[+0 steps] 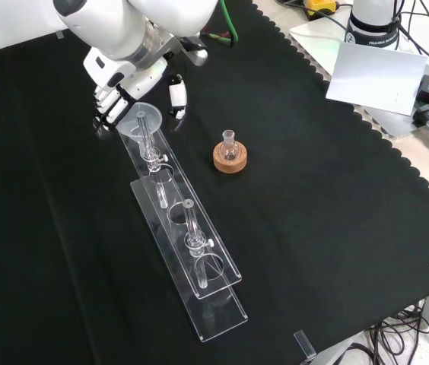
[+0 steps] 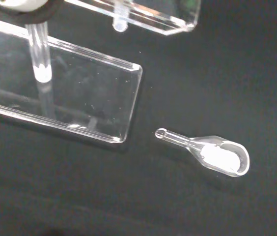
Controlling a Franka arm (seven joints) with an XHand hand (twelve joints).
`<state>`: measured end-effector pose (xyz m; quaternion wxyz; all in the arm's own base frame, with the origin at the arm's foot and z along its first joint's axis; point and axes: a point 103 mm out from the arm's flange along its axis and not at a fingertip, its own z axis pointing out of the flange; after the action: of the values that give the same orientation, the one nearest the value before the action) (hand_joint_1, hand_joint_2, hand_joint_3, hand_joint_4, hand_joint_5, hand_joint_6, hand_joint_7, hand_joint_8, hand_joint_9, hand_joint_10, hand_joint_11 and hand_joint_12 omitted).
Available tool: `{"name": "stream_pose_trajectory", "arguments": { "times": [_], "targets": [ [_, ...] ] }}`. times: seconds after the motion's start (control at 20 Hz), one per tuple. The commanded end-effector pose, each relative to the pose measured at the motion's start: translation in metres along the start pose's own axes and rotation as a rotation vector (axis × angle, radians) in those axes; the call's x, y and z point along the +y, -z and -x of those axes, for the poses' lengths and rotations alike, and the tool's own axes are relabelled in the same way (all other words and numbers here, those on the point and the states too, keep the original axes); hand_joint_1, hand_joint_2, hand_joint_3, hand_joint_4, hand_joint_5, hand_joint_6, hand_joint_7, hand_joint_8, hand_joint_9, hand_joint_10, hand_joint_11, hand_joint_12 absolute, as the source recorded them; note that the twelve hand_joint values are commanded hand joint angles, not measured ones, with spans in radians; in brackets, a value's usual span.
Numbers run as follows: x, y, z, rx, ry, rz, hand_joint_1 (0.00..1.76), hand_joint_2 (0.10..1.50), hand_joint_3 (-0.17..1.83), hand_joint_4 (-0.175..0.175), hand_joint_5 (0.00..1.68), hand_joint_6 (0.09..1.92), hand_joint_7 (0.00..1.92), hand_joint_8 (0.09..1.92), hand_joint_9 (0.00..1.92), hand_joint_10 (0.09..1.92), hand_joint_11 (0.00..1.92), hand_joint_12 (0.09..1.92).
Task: Pick up the funnel from the transparent funnel stand.
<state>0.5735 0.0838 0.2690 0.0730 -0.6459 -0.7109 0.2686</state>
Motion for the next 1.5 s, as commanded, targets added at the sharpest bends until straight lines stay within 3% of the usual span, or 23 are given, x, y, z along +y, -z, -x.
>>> {"name": "stream_pose_trajectory", "arguments": {
  "times": [0.05,0.4,0.55,0.8,0.95,1.05,1.15,1.3,1.5],
  "targets": [
    [0.000,0.005,-0.014,-0.025,-0.018,0.001,0.69,0.65,0.53,0.012,0.19,0.09,0.06,0.67,0.24,0.83,0.32,1.53],
    [0.000,0.003,-0.008,-0.046,-0.009,0.019,0.69,0.66,0.53,0.001,0.25,0.09,0.12,0.68,0.38,0.73,0.33,1.52],
    [0.000,-0.001,0.000,-0.075,-0.027,0.031,0.70,0.68,0.53,-0.013,0.32,0.09,0.25,0.69,0.54,0.65,0.35,1.49],
    [-0.001,-0.001,0.004,-0.061,-0.054,0.034,0.70,0.70,0.53,-0.019,0.35,0.09,0.30,0.69,0.59,0.62,0.37,1.48],
    [-0.007,0.004,0.009,-0.071,-0.088,0.111,0.71,0.72,0.53,-0.024,0.40,0.09,0.34,0.70,0.64,0.61,0.39,1.46],
    [-0.014,0.011,0.011,-0.072,-0.121,0.184,0.72,0.76,0.52,-0.023,0.59,0.12,0.46,0.69,0.75,0.56,0.46,1.41],
    [-0.022,0.022,0.011,-0.078,-0.135,0.232,0.74,0.81,0.52,-0.017,0.77,0.30,0.61,0.66,0.89,0.49,0.54,1.36],
    [-0.033,0.036,0.011,-0.092,-0.136,0.272,0.76,0.84,0.52,-0.006,0.88,0.54,0.74,0.64,1.00,0.42,0.61,1.31],
    [-0.052,0.053,0.009,-0.119,-0.143,0.325,0.80,0.84,0.54,0.010,0.97,0.64,0.84,0.64,1.07,0.40,0.66,1.28]
  ]
}}
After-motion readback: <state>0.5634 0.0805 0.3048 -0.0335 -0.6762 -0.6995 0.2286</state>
